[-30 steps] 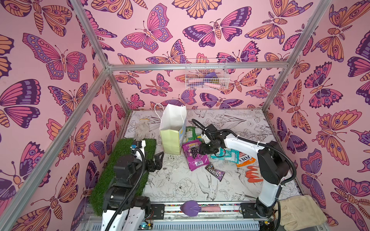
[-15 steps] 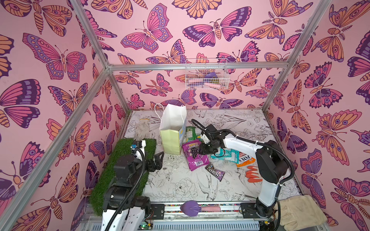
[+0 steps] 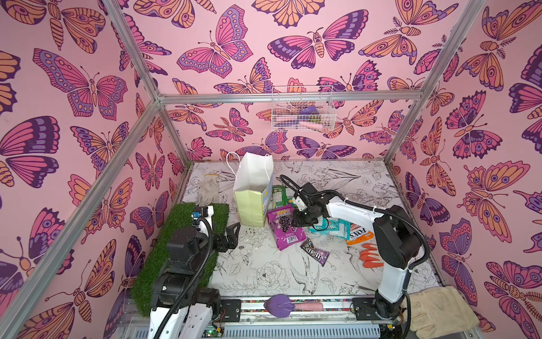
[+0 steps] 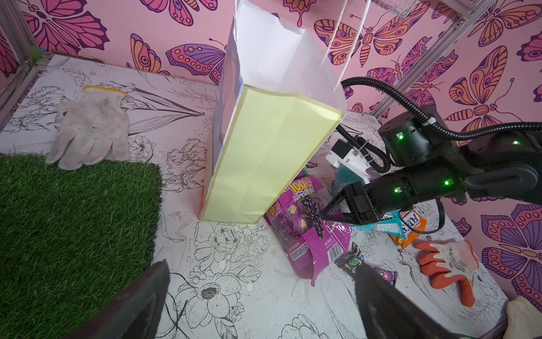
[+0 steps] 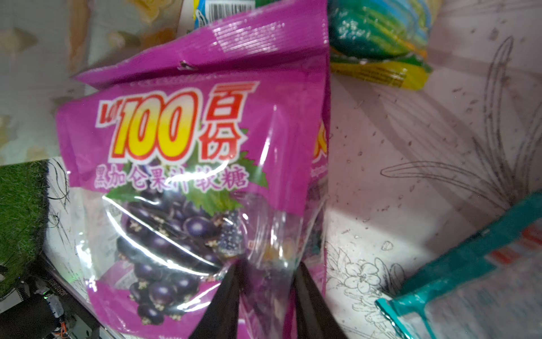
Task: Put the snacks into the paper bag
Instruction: 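Lift the purple grape candy bag upward with the right gripper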
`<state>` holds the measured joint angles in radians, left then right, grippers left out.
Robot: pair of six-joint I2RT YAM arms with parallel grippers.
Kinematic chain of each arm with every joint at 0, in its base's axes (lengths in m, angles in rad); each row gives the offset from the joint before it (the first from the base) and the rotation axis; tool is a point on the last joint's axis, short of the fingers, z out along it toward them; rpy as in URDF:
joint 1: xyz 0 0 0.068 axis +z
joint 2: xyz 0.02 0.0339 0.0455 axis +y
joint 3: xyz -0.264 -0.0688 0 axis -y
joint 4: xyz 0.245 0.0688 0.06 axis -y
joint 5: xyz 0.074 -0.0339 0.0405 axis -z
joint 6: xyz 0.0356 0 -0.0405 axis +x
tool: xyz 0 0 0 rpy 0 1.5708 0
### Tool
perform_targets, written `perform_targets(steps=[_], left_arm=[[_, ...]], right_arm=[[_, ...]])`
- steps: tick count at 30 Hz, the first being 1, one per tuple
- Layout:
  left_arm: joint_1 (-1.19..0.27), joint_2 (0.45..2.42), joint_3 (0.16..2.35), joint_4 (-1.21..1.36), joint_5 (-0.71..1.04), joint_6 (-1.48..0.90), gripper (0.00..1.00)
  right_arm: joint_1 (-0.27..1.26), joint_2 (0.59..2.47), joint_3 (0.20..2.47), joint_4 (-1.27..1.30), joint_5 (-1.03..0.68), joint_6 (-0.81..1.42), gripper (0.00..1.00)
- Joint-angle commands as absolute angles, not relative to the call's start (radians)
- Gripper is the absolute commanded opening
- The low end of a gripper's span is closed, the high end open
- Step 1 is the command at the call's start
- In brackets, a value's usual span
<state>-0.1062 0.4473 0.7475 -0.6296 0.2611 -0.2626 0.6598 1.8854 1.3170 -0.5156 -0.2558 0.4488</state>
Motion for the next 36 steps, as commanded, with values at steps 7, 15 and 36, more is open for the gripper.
perform_targets(steps=[7,15,36], left_arm=[[-0.112,0.449,0.734,-0.645,0.247,-0.255,1.0],[-0.112,0.448,0.734,-0.646,0.247,-0.256,1.0],[-0.114,0.446,0.733,-0.645,0.247,-0.255,1.0]], right_arm=[[0.653,1.899,1.301,-0.532,-0.236,0.451,0.13],[0.653,1.87,1.294,-0.537,-0.235,0.445,0.05],[0.655,1.743,1.273,-0.532,-0.246,0.448,0.0]])
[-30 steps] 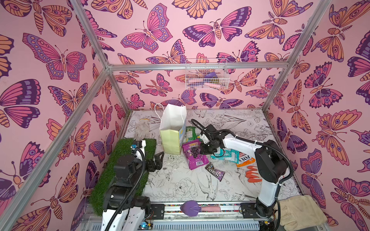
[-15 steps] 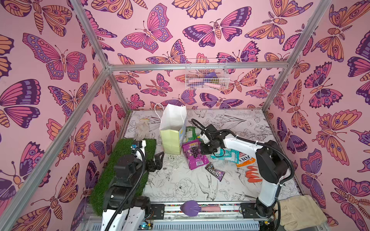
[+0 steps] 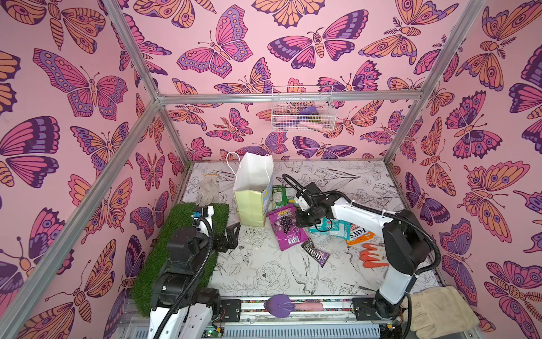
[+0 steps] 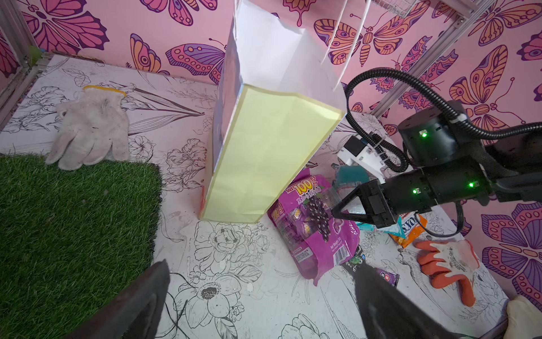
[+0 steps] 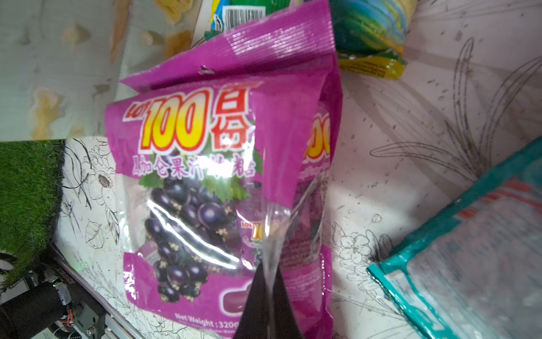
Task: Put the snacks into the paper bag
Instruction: 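Lift the purple grape candy bag upward with the right gripper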
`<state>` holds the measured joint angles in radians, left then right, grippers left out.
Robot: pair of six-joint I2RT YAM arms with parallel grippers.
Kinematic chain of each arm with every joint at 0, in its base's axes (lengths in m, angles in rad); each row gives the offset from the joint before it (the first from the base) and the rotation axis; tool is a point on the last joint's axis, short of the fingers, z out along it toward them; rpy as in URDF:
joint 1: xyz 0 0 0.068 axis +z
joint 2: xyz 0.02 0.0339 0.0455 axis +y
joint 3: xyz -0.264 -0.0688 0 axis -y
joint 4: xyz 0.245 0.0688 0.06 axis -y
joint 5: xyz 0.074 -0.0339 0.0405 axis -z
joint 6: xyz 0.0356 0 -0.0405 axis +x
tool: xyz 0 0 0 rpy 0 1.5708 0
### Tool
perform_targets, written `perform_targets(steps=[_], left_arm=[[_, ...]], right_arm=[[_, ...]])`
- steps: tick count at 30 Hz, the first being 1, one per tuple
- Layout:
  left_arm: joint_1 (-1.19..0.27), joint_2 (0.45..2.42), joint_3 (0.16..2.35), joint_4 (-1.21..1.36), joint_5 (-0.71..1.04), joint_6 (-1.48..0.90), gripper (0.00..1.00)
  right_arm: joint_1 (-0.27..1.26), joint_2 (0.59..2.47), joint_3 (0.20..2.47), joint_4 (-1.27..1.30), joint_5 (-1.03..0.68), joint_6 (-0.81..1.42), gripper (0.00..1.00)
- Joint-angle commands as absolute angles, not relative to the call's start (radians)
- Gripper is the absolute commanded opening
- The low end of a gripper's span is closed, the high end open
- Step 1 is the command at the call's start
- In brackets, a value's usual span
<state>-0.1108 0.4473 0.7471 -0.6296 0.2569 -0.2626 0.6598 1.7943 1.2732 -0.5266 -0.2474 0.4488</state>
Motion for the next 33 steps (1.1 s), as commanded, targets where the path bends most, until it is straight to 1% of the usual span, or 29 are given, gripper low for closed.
perform_targets(steps=[1,22,33], left_arm=[[-0.114,0.446,0.734,-0.645,0.246,-0.256,1.0],[-0.114,0.443,0.734,-0.645,0.245,-0.255,1.0],[-0.115,0.443,0.734,-0.646,0.245,-0.256,1.0]], right_arm=[[0.655,1.735,1.27,-0.529,-0.249,0.447,0.0],[0.655,1.544,1.208,-0.438,-0.291,0.457,0.0],[0.656,1.478,1.172,-0.377,-0.313,0.462,0.0]])
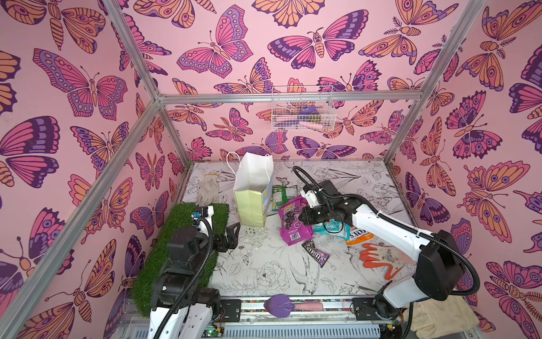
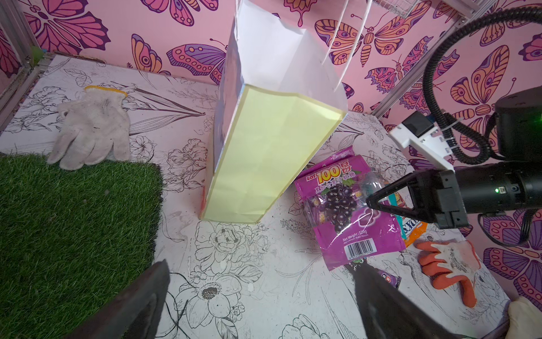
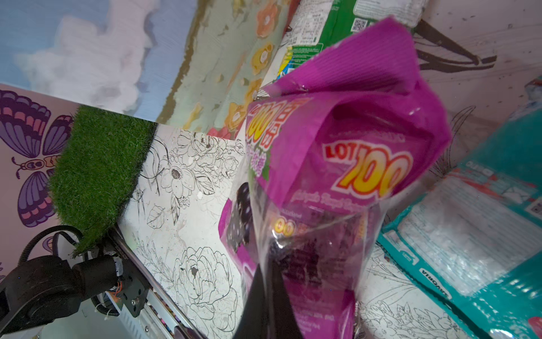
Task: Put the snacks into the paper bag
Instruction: 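Lift the purple grape candy bag upward with the right gripper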
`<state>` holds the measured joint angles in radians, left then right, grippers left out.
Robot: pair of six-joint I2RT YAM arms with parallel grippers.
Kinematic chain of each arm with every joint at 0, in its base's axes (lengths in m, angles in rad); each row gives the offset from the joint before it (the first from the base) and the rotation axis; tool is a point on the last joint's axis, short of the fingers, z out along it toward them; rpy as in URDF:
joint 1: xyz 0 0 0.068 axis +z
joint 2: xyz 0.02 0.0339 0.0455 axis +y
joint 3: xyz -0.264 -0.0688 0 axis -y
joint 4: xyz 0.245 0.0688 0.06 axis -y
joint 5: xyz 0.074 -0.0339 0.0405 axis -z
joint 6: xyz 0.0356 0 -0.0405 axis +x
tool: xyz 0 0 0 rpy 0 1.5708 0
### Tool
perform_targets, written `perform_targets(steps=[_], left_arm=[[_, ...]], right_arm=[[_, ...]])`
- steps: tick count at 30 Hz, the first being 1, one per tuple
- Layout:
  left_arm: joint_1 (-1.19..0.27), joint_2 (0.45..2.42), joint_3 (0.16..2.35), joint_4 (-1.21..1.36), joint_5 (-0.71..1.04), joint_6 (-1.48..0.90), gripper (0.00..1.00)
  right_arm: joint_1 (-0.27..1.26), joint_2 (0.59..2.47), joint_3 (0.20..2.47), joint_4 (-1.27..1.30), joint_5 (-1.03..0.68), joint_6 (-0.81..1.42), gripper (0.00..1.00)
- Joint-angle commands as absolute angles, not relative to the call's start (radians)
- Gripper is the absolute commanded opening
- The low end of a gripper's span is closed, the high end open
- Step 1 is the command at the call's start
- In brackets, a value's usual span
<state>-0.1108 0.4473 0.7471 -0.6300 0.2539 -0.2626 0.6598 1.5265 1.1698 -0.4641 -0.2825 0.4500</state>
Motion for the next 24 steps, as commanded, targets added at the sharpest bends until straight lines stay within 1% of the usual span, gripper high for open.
perform_targets(steps=[1,24], left_arm=[[-0.115,0.443,0.735,-0.645,0.245,-0.256,1.0],[-0.115,0.442,0.734,-0.646,0.247,-0.256,1.0]], right_arm=[[0.654,1.473,1.172,-0.376,-0.314,0.463,0.0],[0.655,1.36,1.169,-0.359,-0.296,0.462,0.0]])
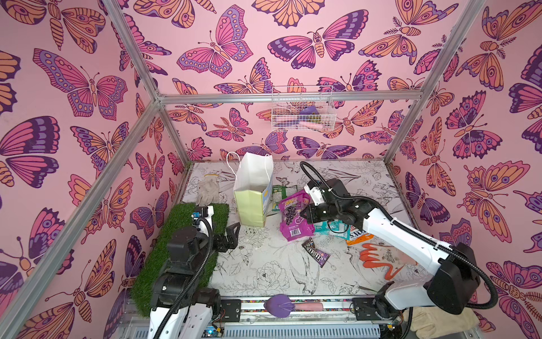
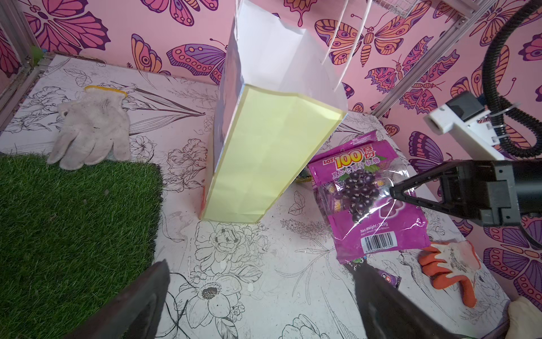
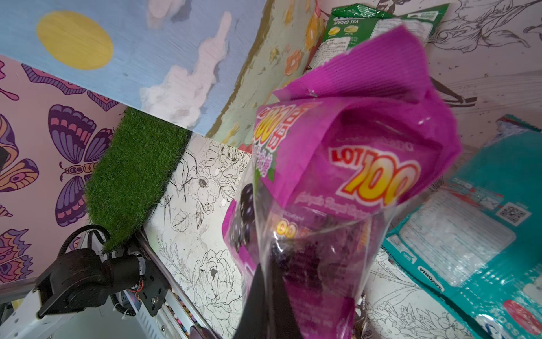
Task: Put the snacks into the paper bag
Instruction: 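Lift the purple grape candy bag upward with the right gripper, then carry the purple grape candy bag with the right gripper toward the paper bag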
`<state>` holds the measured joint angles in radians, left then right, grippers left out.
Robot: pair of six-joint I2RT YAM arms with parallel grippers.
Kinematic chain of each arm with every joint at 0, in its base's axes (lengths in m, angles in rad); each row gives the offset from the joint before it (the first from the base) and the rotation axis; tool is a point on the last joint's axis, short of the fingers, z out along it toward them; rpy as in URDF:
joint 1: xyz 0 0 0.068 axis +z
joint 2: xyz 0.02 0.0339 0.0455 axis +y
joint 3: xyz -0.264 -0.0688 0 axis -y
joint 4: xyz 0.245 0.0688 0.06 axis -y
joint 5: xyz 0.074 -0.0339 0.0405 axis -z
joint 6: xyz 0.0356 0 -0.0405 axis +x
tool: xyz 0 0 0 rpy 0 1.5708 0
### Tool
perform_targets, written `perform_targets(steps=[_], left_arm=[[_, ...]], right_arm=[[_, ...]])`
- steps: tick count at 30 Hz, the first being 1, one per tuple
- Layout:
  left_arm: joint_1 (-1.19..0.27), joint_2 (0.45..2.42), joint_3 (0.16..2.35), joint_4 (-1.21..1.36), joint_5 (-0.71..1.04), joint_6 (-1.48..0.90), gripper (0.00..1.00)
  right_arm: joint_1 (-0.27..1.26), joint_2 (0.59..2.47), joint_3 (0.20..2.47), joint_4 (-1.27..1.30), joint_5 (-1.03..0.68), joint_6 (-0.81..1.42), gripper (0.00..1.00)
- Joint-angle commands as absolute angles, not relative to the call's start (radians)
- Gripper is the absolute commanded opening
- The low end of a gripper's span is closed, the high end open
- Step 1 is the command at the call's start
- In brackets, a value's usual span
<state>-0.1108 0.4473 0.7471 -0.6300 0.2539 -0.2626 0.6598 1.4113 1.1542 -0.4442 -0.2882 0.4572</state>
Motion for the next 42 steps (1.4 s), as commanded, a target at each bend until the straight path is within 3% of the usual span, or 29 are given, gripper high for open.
perform_targets(steps=[1,42], left_arm=[[-0.114,0.442,0.733,-0.646,0.247,-0.256,1.0],[-0.116,0.446,0.735,-0.645,0.247,-0.255,1.0]], right_arm=[[0.655,1.355,1.169,-0.358,-0.296,0.462,0.0],[0.656,1.271,1.287,-0.313,-0.308,0.454,0.0]])
